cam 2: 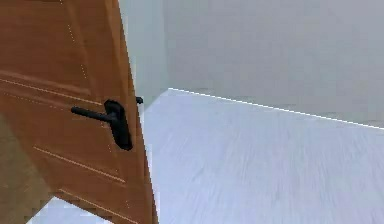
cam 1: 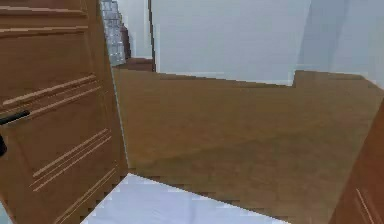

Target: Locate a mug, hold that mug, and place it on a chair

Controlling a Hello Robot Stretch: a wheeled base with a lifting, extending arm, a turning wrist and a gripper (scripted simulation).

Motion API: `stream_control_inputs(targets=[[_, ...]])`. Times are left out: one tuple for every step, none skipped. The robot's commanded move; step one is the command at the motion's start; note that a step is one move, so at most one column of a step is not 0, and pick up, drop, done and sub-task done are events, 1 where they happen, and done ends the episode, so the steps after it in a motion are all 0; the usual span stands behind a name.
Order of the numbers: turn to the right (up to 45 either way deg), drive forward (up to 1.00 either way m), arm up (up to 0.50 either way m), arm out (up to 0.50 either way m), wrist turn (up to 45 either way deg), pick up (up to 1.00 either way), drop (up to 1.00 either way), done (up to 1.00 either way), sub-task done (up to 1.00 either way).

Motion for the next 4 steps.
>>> stream_control_inputs(targets=[[0.0, 1.0, 0.0, 0.0, 0.0, 0.0, 0.0, 0.0, 0.0], [0.0, 0.8, 0.0, 0.0, 0.0, 0.0, 0.0, 0.0, 0.0], [-18.0, 0.0, 0.0, 0.0, 0.0, 0.0, 0.0, 0.0, 0.0], [0.0, 0.45, 0.0, 0.0, 0.0, 0.0, 0.0, 0.0, 0.0]])
